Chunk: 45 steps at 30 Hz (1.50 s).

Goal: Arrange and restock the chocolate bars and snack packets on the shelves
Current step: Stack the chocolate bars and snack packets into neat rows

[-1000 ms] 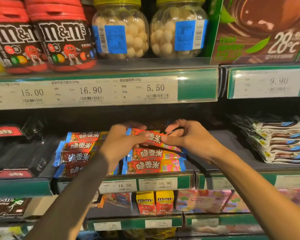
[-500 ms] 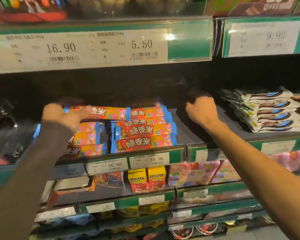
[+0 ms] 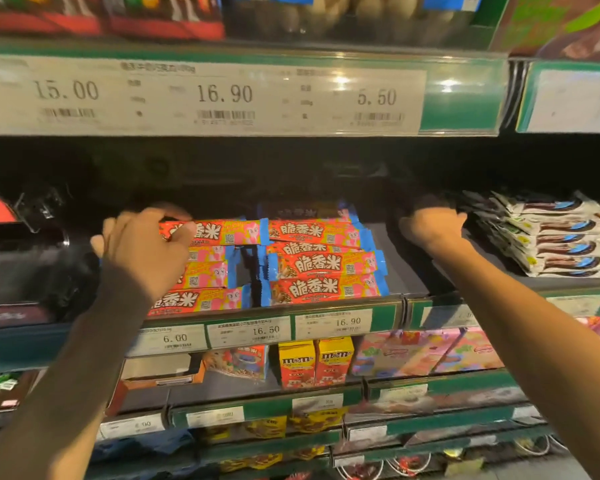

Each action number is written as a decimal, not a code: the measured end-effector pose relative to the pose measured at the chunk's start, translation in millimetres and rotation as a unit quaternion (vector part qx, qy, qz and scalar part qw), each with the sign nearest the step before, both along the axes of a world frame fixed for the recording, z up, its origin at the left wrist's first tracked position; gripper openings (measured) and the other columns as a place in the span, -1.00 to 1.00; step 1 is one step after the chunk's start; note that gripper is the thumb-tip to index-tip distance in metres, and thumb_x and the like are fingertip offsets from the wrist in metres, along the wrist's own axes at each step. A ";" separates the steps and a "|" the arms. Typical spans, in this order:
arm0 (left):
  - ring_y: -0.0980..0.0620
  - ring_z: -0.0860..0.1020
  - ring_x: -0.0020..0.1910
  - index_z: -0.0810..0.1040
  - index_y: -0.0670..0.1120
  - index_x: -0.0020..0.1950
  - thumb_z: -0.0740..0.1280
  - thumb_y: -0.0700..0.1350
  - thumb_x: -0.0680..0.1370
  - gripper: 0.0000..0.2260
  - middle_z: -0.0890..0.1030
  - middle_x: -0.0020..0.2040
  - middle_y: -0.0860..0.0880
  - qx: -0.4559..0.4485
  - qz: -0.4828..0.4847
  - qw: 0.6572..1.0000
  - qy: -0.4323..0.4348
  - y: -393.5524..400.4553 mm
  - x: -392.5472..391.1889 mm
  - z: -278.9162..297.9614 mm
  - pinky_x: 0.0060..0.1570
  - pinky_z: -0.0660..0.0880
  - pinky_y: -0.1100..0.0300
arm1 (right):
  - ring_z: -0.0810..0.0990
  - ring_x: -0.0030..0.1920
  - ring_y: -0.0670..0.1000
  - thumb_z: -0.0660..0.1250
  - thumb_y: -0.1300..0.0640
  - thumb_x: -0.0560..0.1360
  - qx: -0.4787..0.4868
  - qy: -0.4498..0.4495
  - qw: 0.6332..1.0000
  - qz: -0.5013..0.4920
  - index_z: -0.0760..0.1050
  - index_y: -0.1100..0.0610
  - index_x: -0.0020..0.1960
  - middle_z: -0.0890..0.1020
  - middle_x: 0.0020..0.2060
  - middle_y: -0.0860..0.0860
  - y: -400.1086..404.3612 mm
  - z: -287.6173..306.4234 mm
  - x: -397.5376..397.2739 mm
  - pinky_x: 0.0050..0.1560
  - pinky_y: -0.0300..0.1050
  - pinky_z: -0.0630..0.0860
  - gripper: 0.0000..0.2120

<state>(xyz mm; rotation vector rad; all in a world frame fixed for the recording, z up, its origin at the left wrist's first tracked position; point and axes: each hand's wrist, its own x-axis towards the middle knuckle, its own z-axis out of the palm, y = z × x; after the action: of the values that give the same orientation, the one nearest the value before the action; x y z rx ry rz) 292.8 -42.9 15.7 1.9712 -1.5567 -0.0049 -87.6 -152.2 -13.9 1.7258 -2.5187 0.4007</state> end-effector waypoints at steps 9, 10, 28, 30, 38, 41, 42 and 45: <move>-0.17 0.29 0.18 0.56 0.12 0.15 0.20 0.05 0.62 -0.81 0.45 0.10 -0.21 -0.016 -0.004 0.998 -0.060 3.0 0.3 -5.5 0.15 0.22 -0.05 | 0.50 0.24 0.32 0.20 -0.12 0.55 -0.006 -0.059 0.998 -0.004 0.43 0.16 0.39 0.51 0.30 0.25 3.3 8.7 10.5 0.23 0.16 0.51 -0.48; -0.17 0.28 0.18 0.56 0.12 0.15 0.20 0.05 0.62 -0.81 0.45 0.09 -0.20 -0.018 0.000 0.998 -0.058 3.5 3.0 -5.0 0.16 0.22 -0.05 | 0.51 0.25 0.31 0.21 -0.14 0.54 0.007 -0.083 0.996 -0.014 0.42 0.15 0.40 0.51 0.31 0.24 6.0 11.9 10.8 0.25 0.13 0.50 -0.46; -0.22 0.32 0.16 0.56 -0.05 0.24 0.26 -0.07 0.59 -0.75 0.51 0.04 -0.25 -0.077 -0.016 0.994 -0.077 4.0 -23.5 -6.4 0.15 0.20 -0.10 | 0.52 -0.23 0.03 0.34 0.34 0.46 -0.190 -0.487 0.852 -0.030 0.53 0.39 -0.05 0.57 -0.23 0.13 56.9 34.9 17.3 -0.40 -0.28 0.48 -0.89; -0.21 0.33 0.15 0.57 -0.07 0.22 0.26 -0.03 0.59 -0.75 0.52 0.00 -0.24 -0.083 -0.035 0.994 -0.053 3.3 -34.3 -2.9 0.16 0.21 -0.11 | 0.51 -0.26 -0.01 0.29 0.39 0.50 -0.180 -0.527 0.830 0.002 0.52 0.30 -0.20 0.56 -0.29 0.06 67.1 44.1 25.4 -0.47 -0.38 0.42 -0.88; 0.04 0.31 0.04 0.52 -0.04 0.28 0.25 0.02 0.61 -0.72 0.41 -0.08 0.00 -0.109 -0.156 0.982 0.004 7.5 -85.5 2.2 0.15 0.16 0.04 | 0.62 -0.17 -0.14 0.41 0.31 0.51 -0.081 -0.519 0.829 0.192 0.63 0.12 -0.12 0.69 -0.16 -0.04 76.7 55.7 57.4 -0.23 -0.39 0.55 -0.89; 0.00 0.41 0.15 0.49 0.06 0.31 0.18 0.06 0.58 -0.67 0.53 0.09 -0.01 -0.112 -0.195 0.974 -0.037 8.1 -99.4 -9.1 0.17 0.15 0.05 | 0.66 -0.19 -0.07 0.46 0.23 0.48 -0.053 -0.470 0.851 0.226 0.63 0.21 -0.06 0.69 -0.19 0.01 75.5 53.9 73.2 -0.21 -0.27 0.63 -0.93; -0.01 0.41 0.22 0.48 0.07 0.31 0.16 0.08 0.57 -0.66 0.53 0.17 -0.01 -0.102 -0.201 0.973 -0.048 7.2 -102.2 -13.2 0.20 0.14 0.05 | 0.69 -0.16 -0.01 0.49 0.18 0.46 -0.044 -0.454 0.860 0.230 0.64 0.21 -0.06 0.71 -0.18 0.04 72.3 50.7 76.1 -0.12 -0.15 0.67 -0.89; 0.00 0.36 0.32 0.45 0.09 0.34 0.11 0.12 0.58 -0.64 0.48 0.28 0.02 -0.069 -0.209 0.972 -0.078 4.6 -105.9 -23.8 0.29 0.13 -0.01 | 0.71 -0.10 0.06 0.49 0.07 0.47 -0.036 -0.421 0.875 0.235 0.66 0.15 -0.04 0.72 -0.14 0.07 71.3 45.1 81.7 -0.08 -0.03 0.65 -0.83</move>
<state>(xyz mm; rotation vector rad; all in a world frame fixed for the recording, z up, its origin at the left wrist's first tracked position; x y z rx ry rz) 186.9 -38.3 -8.0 1.5377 -1.9937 0.0860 -5.9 -80.9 31.2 2.5265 -2.3864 1.5563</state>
